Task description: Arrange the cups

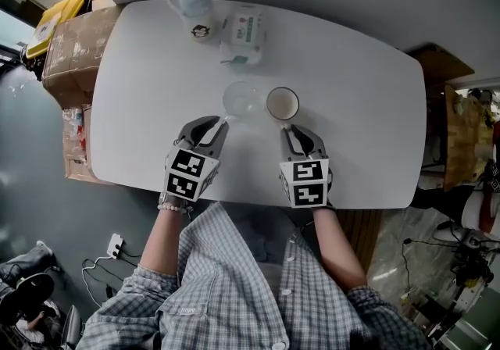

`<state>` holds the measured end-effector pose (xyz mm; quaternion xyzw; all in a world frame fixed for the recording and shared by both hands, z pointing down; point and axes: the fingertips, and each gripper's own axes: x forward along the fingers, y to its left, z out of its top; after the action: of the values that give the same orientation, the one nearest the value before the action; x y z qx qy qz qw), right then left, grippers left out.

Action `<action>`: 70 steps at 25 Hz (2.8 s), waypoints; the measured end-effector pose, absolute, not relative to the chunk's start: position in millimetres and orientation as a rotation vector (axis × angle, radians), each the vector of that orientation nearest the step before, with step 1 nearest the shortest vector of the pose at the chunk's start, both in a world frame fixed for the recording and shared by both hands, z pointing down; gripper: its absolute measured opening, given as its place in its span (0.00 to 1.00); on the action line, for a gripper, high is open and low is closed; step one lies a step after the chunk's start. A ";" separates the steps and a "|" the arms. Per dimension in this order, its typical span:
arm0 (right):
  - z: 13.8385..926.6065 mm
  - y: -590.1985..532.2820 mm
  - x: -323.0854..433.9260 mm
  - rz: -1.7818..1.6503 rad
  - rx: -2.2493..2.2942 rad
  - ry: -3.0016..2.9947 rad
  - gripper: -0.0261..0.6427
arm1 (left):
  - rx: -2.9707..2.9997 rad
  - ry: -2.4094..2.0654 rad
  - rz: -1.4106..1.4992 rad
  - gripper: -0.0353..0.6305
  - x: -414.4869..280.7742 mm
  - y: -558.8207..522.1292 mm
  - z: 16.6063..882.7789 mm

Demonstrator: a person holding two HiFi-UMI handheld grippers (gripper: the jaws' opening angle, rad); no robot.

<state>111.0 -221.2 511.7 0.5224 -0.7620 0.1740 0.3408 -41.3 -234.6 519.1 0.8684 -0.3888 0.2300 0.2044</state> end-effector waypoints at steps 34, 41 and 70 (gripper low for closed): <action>510.5 -214.3 80.6 0.608 1.310 -2.117 0.16 | 2.401 -1.021 0.551 0.13 -7.5 -213.4 509.4; 496.6 -214.2 88.3 0.576 1.325 -2.146 0.16 | 2.397 -1.053 0.522 0.13 -18.4 -212.9 499.6; 349.9 -221.9 117.6 0.201 1.468 -2.382 0.09 | 2.721 -1.097 0.281 0.07 1.1 -212.2 348.8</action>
<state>117.6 -221.9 349.9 0.5159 -0.8372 0.0705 0.1675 1.1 -212.2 348.8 0.9189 -0.3705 0.0950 0.0969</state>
